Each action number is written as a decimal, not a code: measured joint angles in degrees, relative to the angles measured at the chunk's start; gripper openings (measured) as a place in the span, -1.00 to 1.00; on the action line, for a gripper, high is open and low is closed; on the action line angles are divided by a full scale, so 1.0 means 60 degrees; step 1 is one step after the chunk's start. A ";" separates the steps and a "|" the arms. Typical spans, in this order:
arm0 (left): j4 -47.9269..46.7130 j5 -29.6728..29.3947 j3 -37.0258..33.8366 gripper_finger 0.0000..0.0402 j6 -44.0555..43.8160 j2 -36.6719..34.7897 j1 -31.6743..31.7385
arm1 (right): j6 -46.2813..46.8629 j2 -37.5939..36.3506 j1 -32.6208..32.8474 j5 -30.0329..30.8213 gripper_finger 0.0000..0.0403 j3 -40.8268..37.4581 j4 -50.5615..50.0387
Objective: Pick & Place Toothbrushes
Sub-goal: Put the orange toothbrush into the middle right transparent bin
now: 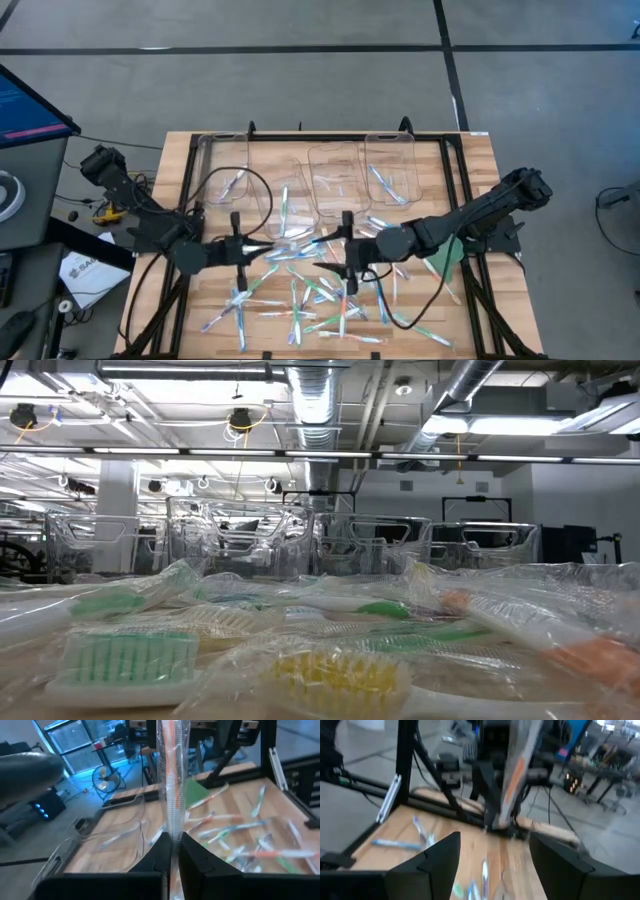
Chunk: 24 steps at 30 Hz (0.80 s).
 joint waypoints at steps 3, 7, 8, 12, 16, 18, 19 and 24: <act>0.0763 0.0836 -0.0203 -0.97 0.0034 0.0041 0.0470 | -0.0228 0.0027 -0.0245 -0.0647 0.15 0.0000 0.0540; 0.2071 0.1675 -0.0604 -0.97 0.0345 0.0291 0.1010 | -0.0565 0.0445 -0.0555 -0.1071 0.15 -0.0014 0.1480; 0.2236 0.1765 -0.0615 -0.97 0.0357 0.0374 0.1122 | -0.0698 0.0643 -0.0612 -0.1237 0.15 0.0026 0.1876; 0.2289 0.2110 -0.0632 -0.97 0.0380 0.0587 0.1495 | -0.1319 0.1399 -0.0710 -0.1424 0.15 0.0358 0.2253; 0.2416 0.2653 -0.0629 -0.97 0.0361 0.0750 0.1701 | -0.1770 0.2029 -0.0703 -0.1418 0.15 0.0954 0.2258; 0.2444 0.2649 -0.0629 -0.97 0.0358 0.0804 0.1718 | -0.1820 0.2286 -0.0691 -0.1418 0.15 0.1221 0.2222; 0.2436 0.2649 -0.0629 -0.97 0.0354 0.0838 0.1719 | -0.1811 0.2370 -0.0672 -0.1414 0.15 0.1334 0.2150; 0.2455 0.2649 -0.0627 -1.00 0.0383 0.0860 0.1613 | -0.1811 0.2492 -0.0641 -0.1392 0.15 0.1595 0.2090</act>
